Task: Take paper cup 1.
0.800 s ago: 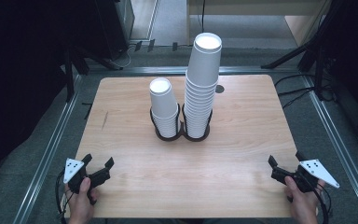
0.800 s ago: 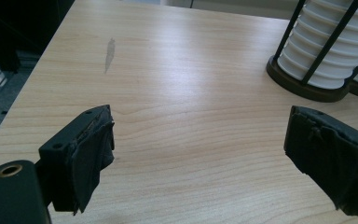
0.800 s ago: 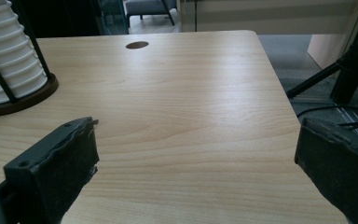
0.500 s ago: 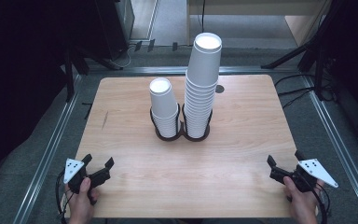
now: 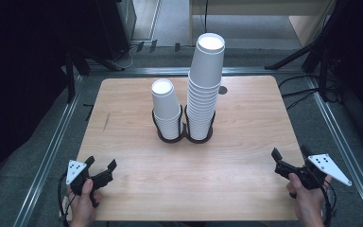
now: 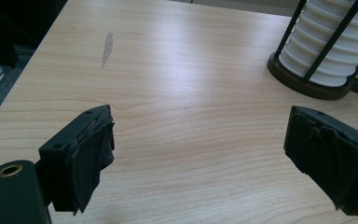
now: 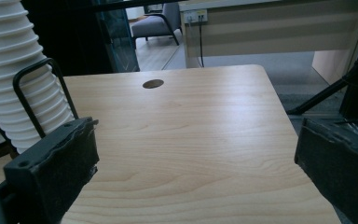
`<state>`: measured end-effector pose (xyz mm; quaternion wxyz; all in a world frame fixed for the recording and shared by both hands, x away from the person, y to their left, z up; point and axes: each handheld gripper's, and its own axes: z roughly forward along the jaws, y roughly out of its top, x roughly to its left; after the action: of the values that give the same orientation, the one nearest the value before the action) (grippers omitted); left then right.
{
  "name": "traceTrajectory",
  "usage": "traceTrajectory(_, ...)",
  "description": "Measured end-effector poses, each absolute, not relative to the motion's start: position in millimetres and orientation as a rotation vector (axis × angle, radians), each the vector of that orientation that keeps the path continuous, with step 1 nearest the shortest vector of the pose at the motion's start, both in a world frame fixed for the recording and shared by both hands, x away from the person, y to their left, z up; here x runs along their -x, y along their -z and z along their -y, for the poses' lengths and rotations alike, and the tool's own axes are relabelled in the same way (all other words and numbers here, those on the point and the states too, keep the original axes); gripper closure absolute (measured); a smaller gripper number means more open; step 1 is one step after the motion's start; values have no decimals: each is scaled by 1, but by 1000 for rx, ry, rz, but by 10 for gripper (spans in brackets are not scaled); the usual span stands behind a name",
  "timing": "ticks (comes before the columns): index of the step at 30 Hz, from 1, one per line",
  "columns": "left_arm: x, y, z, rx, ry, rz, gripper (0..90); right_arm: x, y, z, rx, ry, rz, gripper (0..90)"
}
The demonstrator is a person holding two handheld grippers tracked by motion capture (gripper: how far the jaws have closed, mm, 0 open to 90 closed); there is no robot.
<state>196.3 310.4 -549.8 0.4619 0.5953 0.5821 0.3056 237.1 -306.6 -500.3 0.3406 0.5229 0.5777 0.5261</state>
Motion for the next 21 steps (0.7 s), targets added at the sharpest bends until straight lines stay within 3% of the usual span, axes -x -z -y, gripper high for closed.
traceTrajectory(21, -195, 550, -311, -1482, -708, -1381, 83, -253, 439, 256, -1243, -1376, -1569, 0)
